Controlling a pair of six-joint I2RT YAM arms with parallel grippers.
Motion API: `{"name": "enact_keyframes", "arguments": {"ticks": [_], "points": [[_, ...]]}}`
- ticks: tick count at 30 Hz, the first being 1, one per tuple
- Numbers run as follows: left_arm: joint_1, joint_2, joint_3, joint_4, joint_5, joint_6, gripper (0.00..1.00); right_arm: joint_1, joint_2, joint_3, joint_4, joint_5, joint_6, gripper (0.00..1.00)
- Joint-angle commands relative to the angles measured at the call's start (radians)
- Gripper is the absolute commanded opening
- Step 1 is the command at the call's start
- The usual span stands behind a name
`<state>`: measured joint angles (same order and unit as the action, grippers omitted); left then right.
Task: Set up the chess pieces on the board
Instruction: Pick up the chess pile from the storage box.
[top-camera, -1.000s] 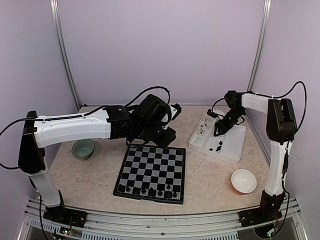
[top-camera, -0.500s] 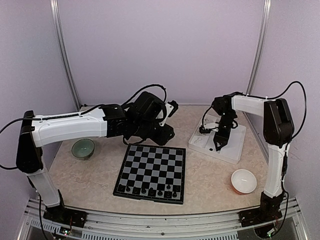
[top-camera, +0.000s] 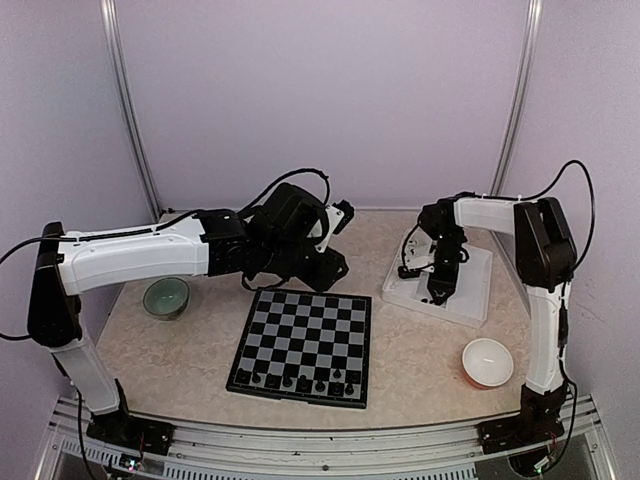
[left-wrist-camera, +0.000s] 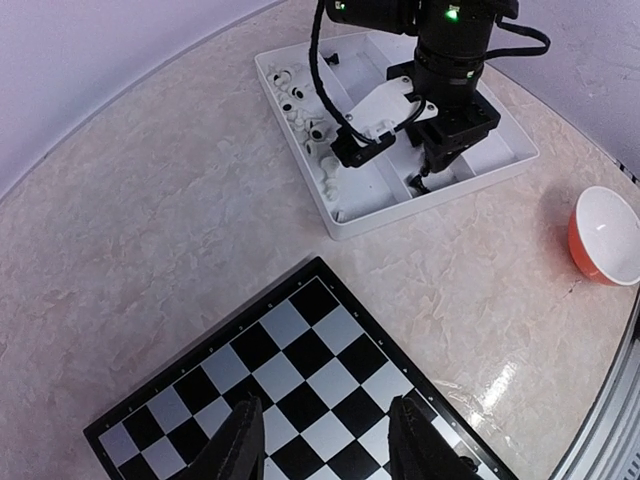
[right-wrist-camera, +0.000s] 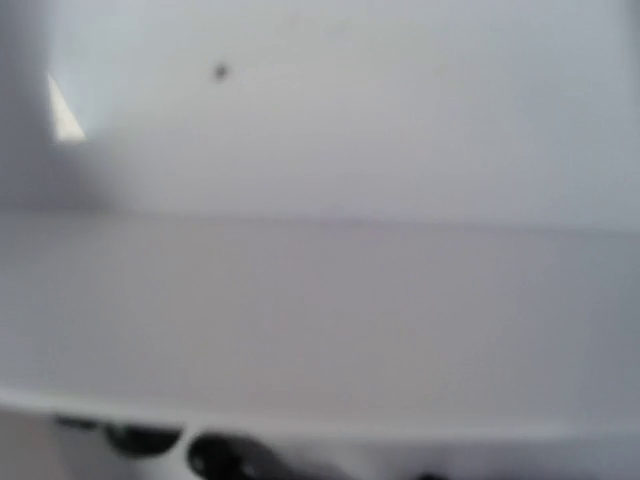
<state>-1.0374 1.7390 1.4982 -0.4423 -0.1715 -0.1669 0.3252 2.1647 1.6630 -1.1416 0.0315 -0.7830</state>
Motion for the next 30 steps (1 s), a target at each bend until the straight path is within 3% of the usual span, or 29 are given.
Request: {"name": "enact_keyframes", "arguments": {"ticks": [1, 13, 30], "points": [[0.001, -0.026, -0.004, 0.023, 0.012, -0.014, 0.43, 0.005, 0.031, 0.033, 0.065, -0.025, 0.015, 0.39], [-0.001, -0.014, -0.011, 0.030, 0.040, -0.032, 0.43, -0.047, 0.012, 0.086, 0.052, -0.204, 0.062, 0.23], [-0.006, -0.015, -0.013, 0.027, 0.059, -0.045, 0.43, -0.075, -0.035, -0.032, 0.098, -0.136, 0.075, 0.35]]}}
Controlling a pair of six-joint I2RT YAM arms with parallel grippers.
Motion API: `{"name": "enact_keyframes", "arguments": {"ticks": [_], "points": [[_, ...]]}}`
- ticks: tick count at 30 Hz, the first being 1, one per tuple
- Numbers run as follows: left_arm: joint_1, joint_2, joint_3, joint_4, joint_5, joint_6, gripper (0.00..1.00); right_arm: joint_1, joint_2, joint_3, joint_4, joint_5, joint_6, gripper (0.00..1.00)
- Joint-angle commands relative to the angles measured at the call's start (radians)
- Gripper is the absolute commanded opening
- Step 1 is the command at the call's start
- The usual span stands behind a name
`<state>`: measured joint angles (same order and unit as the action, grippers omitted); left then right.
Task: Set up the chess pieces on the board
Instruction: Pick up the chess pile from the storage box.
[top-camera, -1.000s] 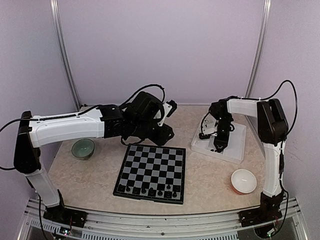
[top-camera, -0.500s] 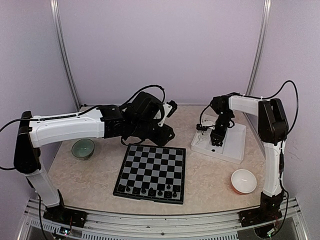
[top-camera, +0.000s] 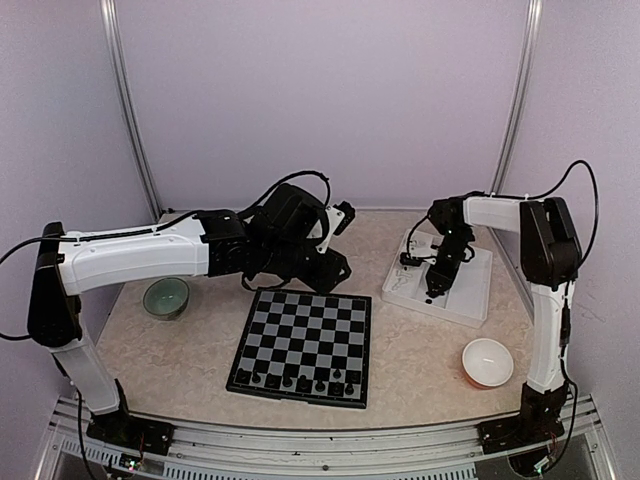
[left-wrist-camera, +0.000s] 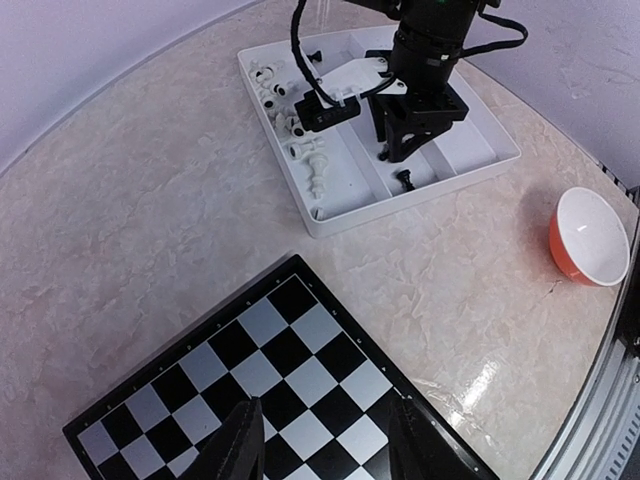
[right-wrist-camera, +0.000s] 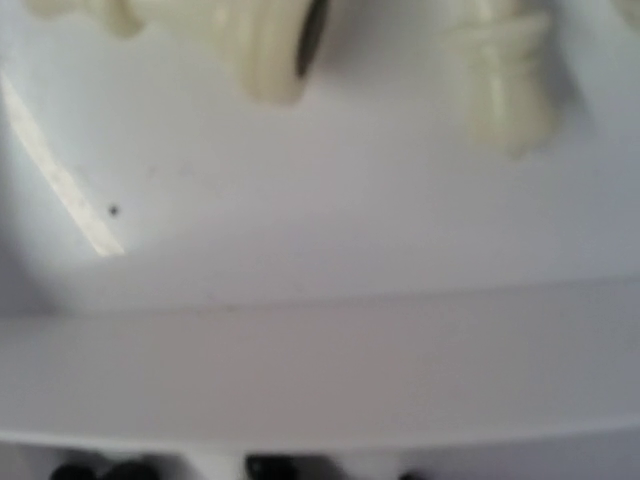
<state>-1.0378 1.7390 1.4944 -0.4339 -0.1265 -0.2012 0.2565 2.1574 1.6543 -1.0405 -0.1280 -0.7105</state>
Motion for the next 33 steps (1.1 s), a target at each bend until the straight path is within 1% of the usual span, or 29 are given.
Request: {"name": "enact_keyframes", "arguments": {"ticks": [1, 6, 10, 13, 18, 22, 27, 33], "points": [[-0.008, -0.016, -0.010, 0.018, 0.014, -0.011, 0.43, -0.007, -0.029, -0.028, -0.008, 0.027, -0.004, 0.36], [-0.009, -0.019, -0.015, 0.020, 0.012, -0.012, 0.43, -0.007, -0.043, -0.058, -0.048, 0.039, -0.031, 0.39], [-0.013, -0.018, -0.014, 0.022, 0.014, -0.013, 0.43, -0.007, -0.060, -0.089, -0.027, 0.089, -0.040, 0.38], [-0.016, -0.017, -0.015, 0.022, 0.014, -0.012, 0.44, -0.006, -0.071, -0.098, -0.026, 0.090, -0.043, 0.37], [-0.018, -0.021, -0.024, 0.025, 0.011, -0.013, 0.44, -0.007, -0.070, -0.095, -0.026, 0.067, -0.037, 0.25], [-0.018, -0.022, -0.026, 0.028, 0.012, -0.017, 0.44, -0.007, -0.084, -0.104, -0.019, 0.062, -0.033, 0.19], [-0.018, -0.029, -0.033, 0.036, 0.015, -0.020, 0.44, -0.007, -0.110, -0.104, -0.015, 0.046, -0.033, 0.08], [-0.019, -0.032, -0.037, 0.063, 0.026, -0.031, 0.44, -0.007, -0.169, -0.113, -0.019, 0.016, -0.024, 0.06]]}}
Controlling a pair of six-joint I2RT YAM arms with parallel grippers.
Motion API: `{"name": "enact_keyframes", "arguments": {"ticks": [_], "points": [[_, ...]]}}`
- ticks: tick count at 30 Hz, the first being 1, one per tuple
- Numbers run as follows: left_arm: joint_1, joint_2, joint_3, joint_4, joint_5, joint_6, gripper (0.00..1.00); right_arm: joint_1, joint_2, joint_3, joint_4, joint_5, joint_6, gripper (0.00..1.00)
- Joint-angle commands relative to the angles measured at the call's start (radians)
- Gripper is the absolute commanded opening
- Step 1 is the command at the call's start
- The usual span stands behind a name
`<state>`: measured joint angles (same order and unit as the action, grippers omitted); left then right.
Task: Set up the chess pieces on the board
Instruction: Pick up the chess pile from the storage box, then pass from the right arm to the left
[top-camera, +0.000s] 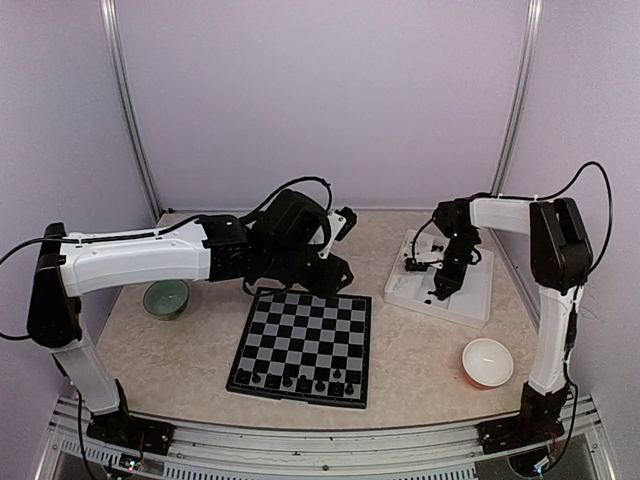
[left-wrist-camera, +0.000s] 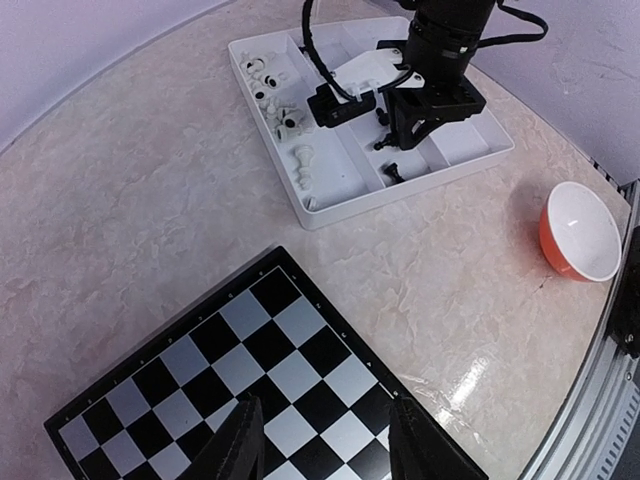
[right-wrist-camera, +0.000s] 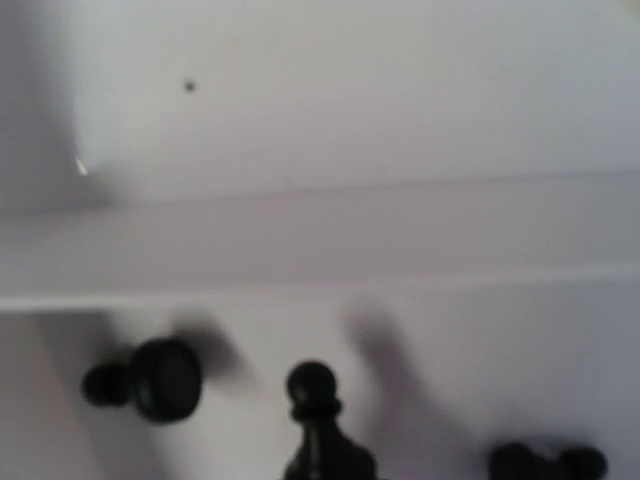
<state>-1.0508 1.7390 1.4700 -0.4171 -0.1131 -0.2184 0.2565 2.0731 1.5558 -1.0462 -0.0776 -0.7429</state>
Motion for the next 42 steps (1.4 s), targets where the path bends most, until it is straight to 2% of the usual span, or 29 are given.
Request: {"name": "enact_keyframes", "arguments": {"ticks": [1, 7, 13, 17, 25, 36, 39, 42], "points": [[-0.004, -0.030, -0.014, 0.055, 0.015, -0.022, 0.44, -0.008, -0.102, -0.015, -0.014, -0.042, 0.011, 0.06], [0.007, -0.004, -0.045, 0.227, 0.090, -0.159, 0.43, -0.008, -0.223, -0.010, -0.013, -0.149, 0.040, 0.06], [0.040, 0.052, -0.071, 0.500, 0.248, -0.339, 0.43, 0.013, -0.353, -0.030, 0.014, -0.525, 0.040, 0.06], [0.043, 0.095, -0.061, 0.593, 0.312, -0.408, 0.43, 0.086, -0.394, -0.058, 0.048, -0.635, 0.051, 0.06], [0.044, 0.163, -0.035, 0.625, 0.342, -0.482, 0.39, 0.168, -0.415, -0.078, 0.069, -0.724, 0.064, 0.07], [0.060, 0.173, -0.056, 0.631, 0.325, -0.527, 0.33, 0.205, -0.427, -0.104, 0.072, -0.717, 0.068, 0.08], [0.063, 0.173, -0.059, 0.636, 0.331, -0.533, 0.26, 0.210, -0.427, -0.103, 0.069, -0.715, 0.065, 0.08], [0.064, 0.175, -0.064, 0.634, 0.326, -0.545, 0.25, 0.212, -0.427, -0.101, 0.067, -0.714, 0.066, 0.08]]}}
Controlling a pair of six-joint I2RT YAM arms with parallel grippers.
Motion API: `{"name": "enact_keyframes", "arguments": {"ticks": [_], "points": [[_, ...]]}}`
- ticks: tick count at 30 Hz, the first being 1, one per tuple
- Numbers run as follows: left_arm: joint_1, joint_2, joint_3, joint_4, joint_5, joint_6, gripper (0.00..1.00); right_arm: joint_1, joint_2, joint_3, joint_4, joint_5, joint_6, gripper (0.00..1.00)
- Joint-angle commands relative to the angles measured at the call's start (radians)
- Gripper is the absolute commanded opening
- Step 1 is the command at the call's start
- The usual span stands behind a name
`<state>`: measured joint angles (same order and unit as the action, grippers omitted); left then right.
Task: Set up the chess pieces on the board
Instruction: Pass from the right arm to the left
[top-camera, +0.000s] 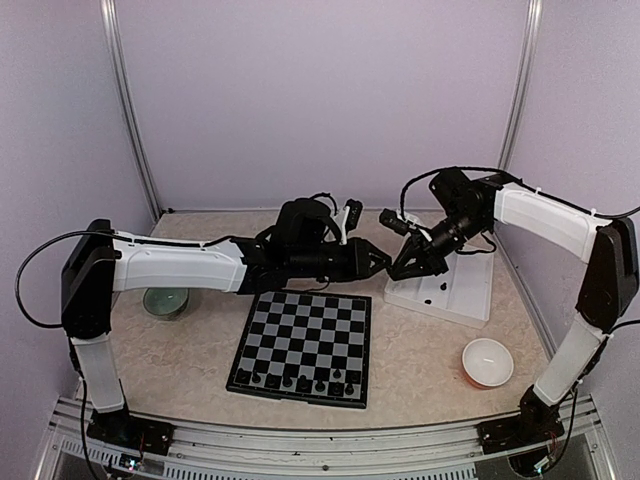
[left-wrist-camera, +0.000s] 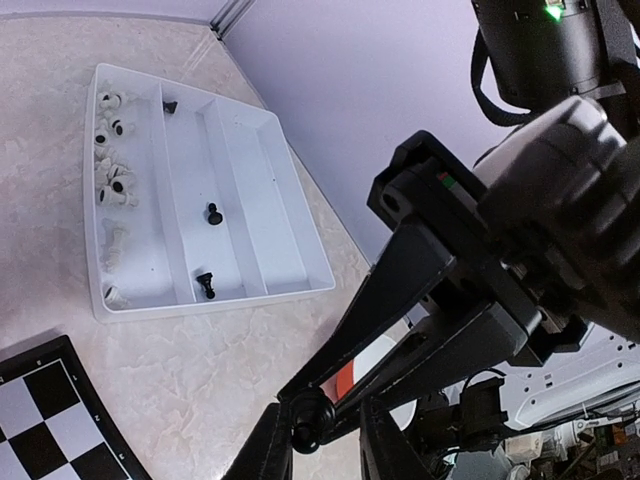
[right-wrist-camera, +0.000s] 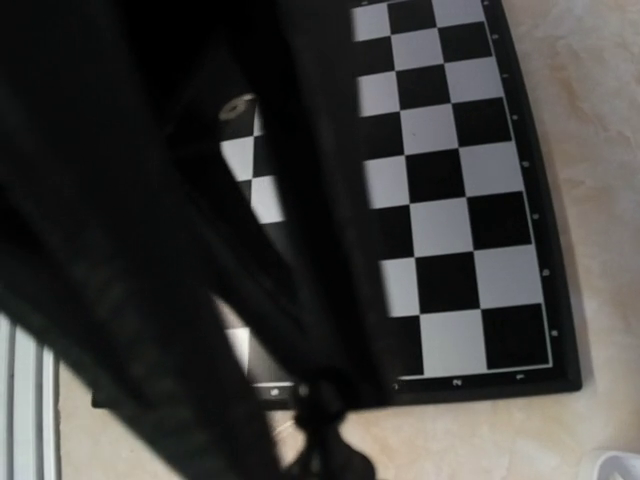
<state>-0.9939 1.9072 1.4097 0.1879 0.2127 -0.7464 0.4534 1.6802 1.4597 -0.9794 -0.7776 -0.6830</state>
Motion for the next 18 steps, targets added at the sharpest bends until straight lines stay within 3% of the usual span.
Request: {"name": "enact_keyframes", "arguments": {"ticks": [1, 5, 18], "points": [[0.008, 0.007, -0.007, 0.027, -0.005, -0.022, 0.25, 0.016, -0.034, -0.005, 0.000, -0.013, 0.006, 0.08], [0.012, 0.006, -0.013, 0.025, -0.006, -0.032, 0.25, 0.020, -0.034, -0.005, -0.001, -0.012, 0.007, 0.08], [0.012, 0.000, -0.021, 0.012, -0.001, -0.035, 0.12, 0.024, -0.031, 0.008, 0.000, -0.028, 0.021, 0.09]]}}
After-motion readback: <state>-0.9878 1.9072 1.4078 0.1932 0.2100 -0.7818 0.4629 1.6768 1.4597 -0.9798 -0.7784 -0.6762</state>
